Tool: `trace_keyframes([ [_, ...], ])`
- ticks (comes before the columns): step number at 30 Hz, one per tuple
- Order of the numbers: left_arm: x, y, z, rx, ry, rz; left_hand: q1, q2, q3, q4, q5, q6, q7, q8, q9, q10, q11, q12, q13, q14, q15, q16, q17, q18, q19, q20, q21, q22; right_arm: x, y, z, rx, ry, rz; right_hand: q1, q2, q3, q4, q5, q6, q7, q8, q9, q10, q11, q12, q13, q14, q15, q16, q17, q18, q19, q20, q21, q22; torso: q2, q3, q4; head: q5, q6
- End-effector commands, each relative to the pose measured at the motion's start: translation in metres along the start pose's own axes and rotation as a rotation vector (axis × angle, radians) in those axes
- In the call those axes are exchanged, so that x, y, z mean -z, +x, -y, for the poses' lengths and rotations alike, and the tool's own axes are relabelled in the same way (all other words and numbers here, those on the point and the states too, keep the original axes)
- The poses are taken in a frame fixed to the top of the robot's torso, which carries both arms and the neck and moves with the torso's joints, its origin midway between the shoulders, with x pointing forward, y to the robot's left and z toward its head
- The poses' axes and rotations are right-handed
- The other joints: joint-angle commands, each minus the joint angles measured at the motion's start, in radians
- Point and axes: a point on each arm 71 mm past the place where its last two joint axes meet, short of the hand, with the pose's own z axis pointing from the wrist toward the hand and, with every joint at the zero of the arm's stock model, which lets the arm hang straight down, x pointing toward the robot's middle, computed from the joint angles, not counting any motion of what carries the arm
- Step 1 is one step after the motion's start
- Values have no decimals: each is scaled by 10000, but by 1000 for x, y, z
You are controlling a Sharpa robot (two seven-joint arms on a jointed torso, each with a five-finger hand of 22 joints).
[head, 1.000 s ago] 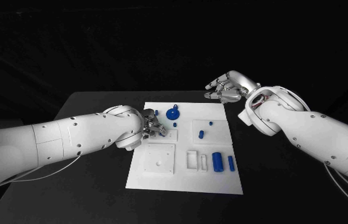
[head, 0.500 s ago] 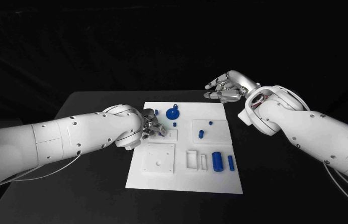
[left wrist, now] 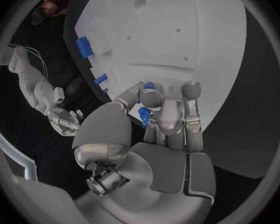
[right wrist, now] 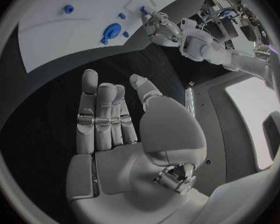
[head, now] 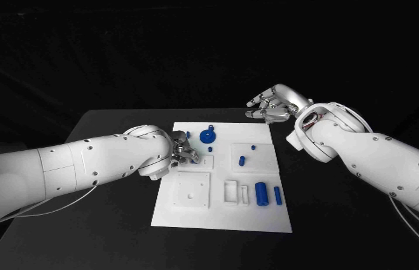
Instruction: Assemble the parts on the task board
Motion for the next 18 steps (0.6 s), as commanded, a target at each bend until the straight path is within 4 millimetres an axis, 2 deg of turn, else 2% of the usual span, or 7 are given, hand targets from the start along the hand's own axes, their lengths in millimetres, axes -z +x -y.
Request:
trace_keyframes([
  [1, -1, 8, -3, -356, -194, -549, 68, 234, 31, 4, 16, 1668, -1153, 88, 2314, 433, -90, -5, 21, -3, 30, -7, 21, 196, -49, 58, 11, 330, 0, 1, -1, 83, -53, -105, -68, -56, 39, -45, 52, -60, 6, -52, -13, -60, -2, -9, -14, -63, 25, 3, -11, 39, 5, 49, -50, 13, 0, 0, 6, -3, -4],
  [4, -1, 9, -2, -373, -188, -551, 50, 250, 13, -18, -6, 1751, -1153, 12, 1988, 429, -92, -14, -1, -4, 33, 3, 21, 223, -63, 83, 32, 327, 0, 1, -1, 82, -52, -107, -76, -59, 47, -50, 72, -61, 6, -53, -13, -58, -2, -7, -14, -63, 24, 5, -11, 39, 6, 48, -49, 15, -1, 1, 1, 3, 11],
  [6, -1, 8, -2, -374, -185, -537, 56, 260, -24, -35, -14, 1736, -1149, 112, 1785, 429, -92, -8, -10, -2, 39, 7, 16, 249, -65, 101, 41, 326, 0, 1, -1, 81, -51, -109, -77, -58, 56, -55, 93, -61, 7, -53, -13, -58, -3, -7, -14, -65, 23, 4, -12, 40, 7, 47, -49, 17, -1, -1, -5, 8, 13],
  [12, -1, 8, -2, -373, -177, -496, 46, 284, -30, -17, -58, 1727, -1155, 149, 1747, 431, -90, 2, -6, 0, 40, 16, 26, 244, -62, 103, 54, 329, 0, 1, -1, 79, -51, -111, -84, -58, 67, -61, 115, -57, 6, -52, -13, -61, -2, -8, -15, -65, 24, 5, -13, 40, 5, 47, -50, 20, 0, 4, -4, 1, 12],
  [18, -3, 7, 0, -344, -168, -395, 16, 393, -74, 77, -367, 1726, -1159, 184, 1687, 431, -91, 7, -15, 1, 41, 16, 19, 245, -53, 111, 77, 333, -1, 1, -2, 61, -110, -60, -90, -59, 107, -84, 188, -26, -3, -51, -12, -49, -12, 1, -13, -52, 16, 16, -10, 43, 17, 41, -43, 32, 2, 6, -1, 2, 21],
])
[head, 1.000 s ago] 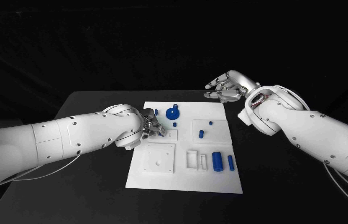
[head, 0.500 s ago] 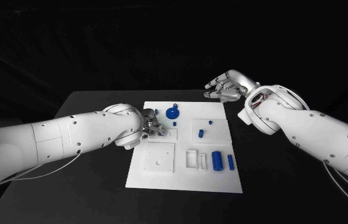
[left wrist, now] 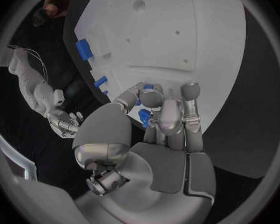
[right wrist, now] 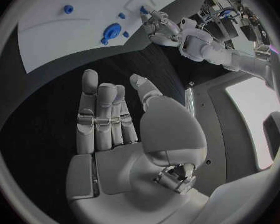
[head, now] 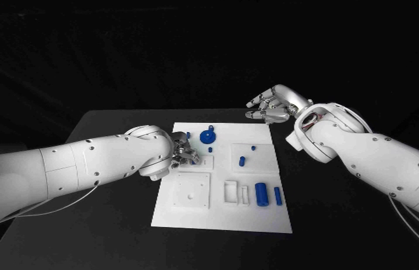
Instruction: Assemble the parts on the task board
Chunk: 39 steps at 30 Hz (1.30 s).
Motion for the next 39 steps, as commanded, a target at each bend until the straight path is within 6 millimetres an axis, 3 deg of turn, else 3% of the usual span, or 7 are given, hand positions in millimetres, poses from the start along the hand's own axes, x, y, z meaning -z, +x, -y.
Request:
trace_keyframes([
  [1, -2, 6, -1, -185, -147, -263, 155, 278, 3, 58, -115, 1710, -1156, 35, 740, 429, -44, -6, -25, 0, 41, 12, -3, 88, -19, 74, 28, 322, 0, 1, -1, 67, -113, -45, -51, -20, 39, -15, 71, -26, -2, -51, -12, -49, -12, 1, -14, -52, 16, 16, -11, 43, 18, 41, -43, 13, 5, 2, -4, 2, 7],
  [39, -8, 0, -1, -227, -312, -610, 257, 402, 39, -66, -174, 1588, -1132, 164, 696, 424, -33, -45, -50, -34, 59, -27, -69, 72, -77, 71, -76, 299, -1, 5, 2, 44, 7, -216, -104, -36, 145, -80, 177, -24, 1, -51, -12, -58, -13, -4, -13, -56, 14, 20, -8, 42, 15, 38, -47, 46, 0, -1, -8, -75, -9],
])
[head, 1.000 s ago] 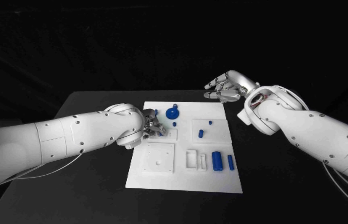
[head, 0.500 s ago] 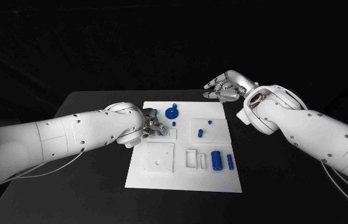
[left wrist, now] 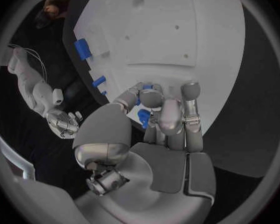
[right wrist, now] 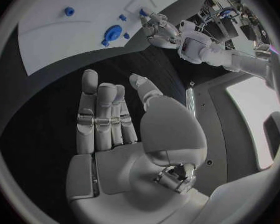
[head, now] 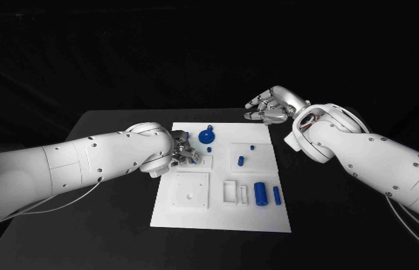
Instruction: Assemble the parts on the task board
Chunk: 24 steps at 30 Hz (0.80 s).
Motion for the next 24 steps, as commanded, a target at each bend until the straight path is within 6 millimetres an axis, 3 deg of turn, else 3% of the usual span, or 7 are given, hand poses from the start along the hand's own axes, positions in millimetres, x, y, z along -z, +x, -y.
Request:
trace_keyframes([
  [1, -2, 5, -4, -56, -224, -399, 289, 370, 9, -37, -61, 1489, -1229, 20, 135, 408, -53, -45, -11, -33, 54, -27, -23, 74, -42, 35, -40, 304, 0, 2, -1, 68, -72, -145, -63, 4, 48, 16, 39, -24, 2, -51, -12, -59, -14, -4, -14, -56, 14, 20, -10, 42, 15, 38, -47, 9, -3, 2, -3, -9, 1],
  [8, -1, 0, -3, 133, -198, -188, 292, 375, -5, -20, -98, 1465, -1224, 20, 137, 411, -50, -53, -11, -31, 52, -32, -34, 71, -37, 28, -49, 303, 0, 3, 0, 58, -60, -167, -63, 4, 48, 16, 39, -24, 2, -51, -12, -59, -14, -4, -14, -56, 14, 20, -10, 42, 15, 38, -47, 9, -3, 2, 27, -21, 0],
  [24, -3, -7, -3, 302, -270, 205, 341, 408, -84, 99, -423, 1411, -1210, -16, 93, 409, -46, -89, -33, -37, 40, -61, -85, 66, -24, 8, -85, 298, -1, 4, -1, 49, -59, -224, -87, 14, 97, -12, 52, -34, 4, -53, -13, -65, -14, -6, -14, -59, 15, 18, -12, 43, 11, 38, -50, 24, -1, -1, 18, -18, 9],
])
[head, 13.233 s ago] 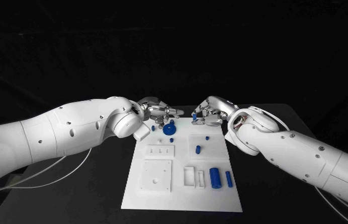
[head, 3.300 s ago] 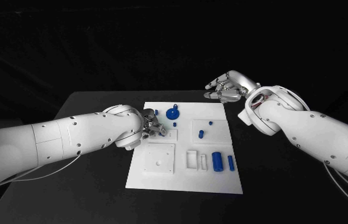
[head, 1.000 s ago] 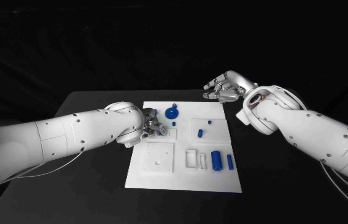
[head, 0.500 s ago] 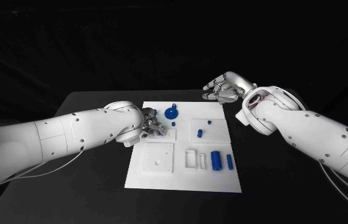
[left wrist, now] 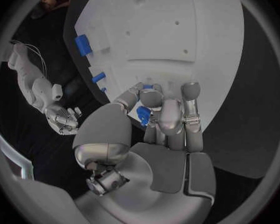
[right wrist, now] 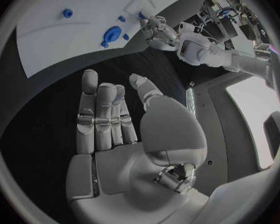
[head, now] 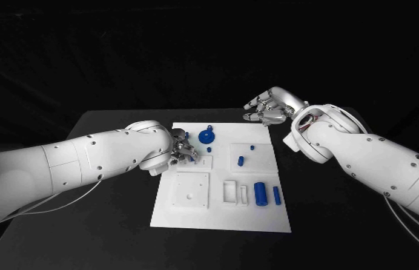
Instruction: Assemble the parts on the task board
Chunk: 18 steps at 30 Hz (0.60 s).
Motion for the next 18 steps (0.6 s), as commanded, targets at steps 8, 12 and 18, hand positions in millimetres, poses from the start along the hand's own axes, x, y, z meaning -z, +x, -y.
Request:
trace_keyframes([
  [8, -3, -2, -2, 6, -240, 186, 381, 411, -54, 104, -178, 1401, -1210, -21, 0, 427, -65, -63, -8, -35, 38, -64, -24, 62, -22, 3, -69, 298, 0, 2, -1, 73, -61, -154, -88, 14, 56, 29, 52, -34, 4, -52, -13, -66, -15, -6, -15, -59, 15, 18, -11, 43, 11, 39, -50, 8, -1, 3, -1, 16, 4],
  [12, -4, -2, -2, -36, -267, 145, 397, 409, -65, 108, -202, 1403, -1210, -25, -7, 427, -64, -63, -2, -37, 39, -67, -27, 58, -25, 1, -82, 296, 0, 2, -1, 71, -62, -160, -88, 14, 56, 29, 52, -34, 4, -52, -13, -66, -15, -6, -15, -59, 15, 18, -11, 43, 11, 39, -50, 8, -2, 7, -6, 26, 20],
  [18, -6, -2, 0, -92, -292, 94, 423, 400, -77, 108, -207, 1401, -1208, -32, -17, 424, -63, -72, 4, -40, 40, -70, -33, 49, -25, -6, -91, 297, 0, 2, -1, 71, -62, -178, -88, 14, 56, 29, 52, -34, 4, -52, -13, -66, -15, -6, -15, -59, 15, 18, -11, 43, 11, 39, -50, 8, -1, 7, -2, 23, 20],
])
